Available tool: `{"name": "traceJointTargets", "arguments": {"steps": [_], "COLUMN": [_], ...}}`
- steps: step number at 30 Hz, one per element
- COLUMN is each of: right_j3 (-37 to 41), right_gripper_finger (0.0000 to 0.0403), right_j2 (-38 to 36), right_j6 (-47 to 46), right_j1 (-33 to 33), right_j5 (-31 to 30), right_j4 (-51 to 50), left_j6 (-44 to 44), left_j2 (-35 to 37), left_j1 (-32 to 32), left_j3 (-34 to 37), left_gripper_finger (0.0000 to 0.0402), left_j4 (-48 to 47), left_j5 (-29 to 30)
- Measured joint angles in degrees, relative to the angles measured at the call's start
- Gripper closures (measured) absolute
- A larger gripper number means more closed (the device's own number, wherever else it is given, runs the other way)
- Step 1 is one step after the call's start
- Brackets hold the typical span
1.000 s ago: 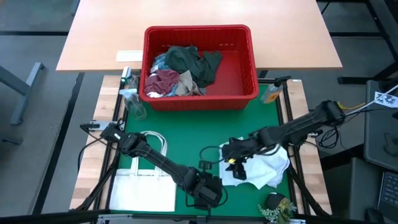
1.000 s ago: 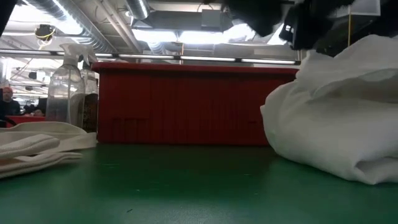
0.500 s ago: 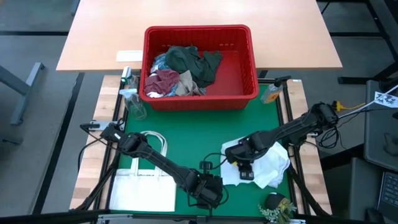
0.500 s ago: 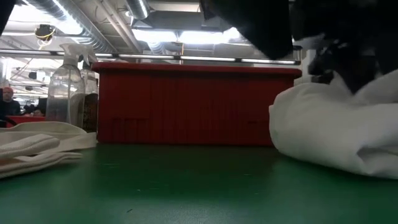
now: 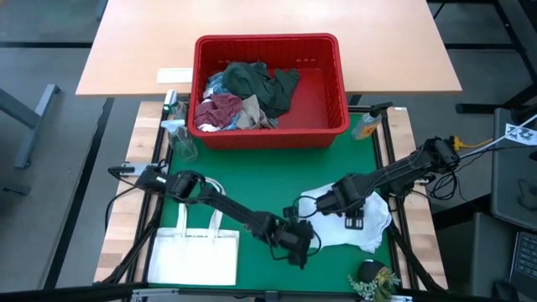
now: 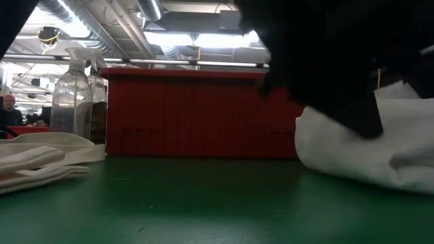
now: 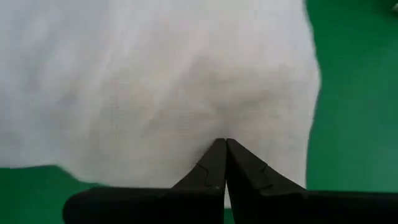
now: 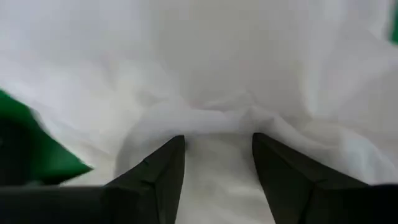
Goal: Fold Laundry from Bin
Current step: Fold the white polo shirt
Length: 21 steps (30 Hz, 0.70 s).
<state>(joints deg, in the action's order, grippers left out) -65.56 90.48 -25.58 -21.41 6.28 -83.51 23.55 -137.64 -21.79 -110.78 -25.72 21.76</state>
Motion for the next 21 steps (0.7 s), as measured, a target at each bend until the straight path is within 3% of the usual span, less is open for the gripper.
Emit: {"name": "traceJointTargets", "arguments": {"steps": [4,11,21], "right_j3": [0.00,0.02,0.00], "right_gripper_finger": [0.0212,0.0212,0.0212], "right_j2": [0.00,0.00,-3.00], "right_j6": [-1.65,-1.62,2.33], "right_j1": [0.00,0.00,-0.81], "right_j5": [-1.15,0.49,1.28], "right_j4": [-6.09,-6.54,-6.45], "left_j6": [0.30,1.56,6.70], "left_j2": [-0.04,0.11,2.64], "left_j1": [0.96,1.25,-0.04], "left_j3": [4.61,6.56,6.47], "left_gripper_finger": [0.0399,0.0400,0.0401], "left_j4": [4.74,3.98,-12.65], "left_j5": [-1.91,-1.80,-4.14]}}
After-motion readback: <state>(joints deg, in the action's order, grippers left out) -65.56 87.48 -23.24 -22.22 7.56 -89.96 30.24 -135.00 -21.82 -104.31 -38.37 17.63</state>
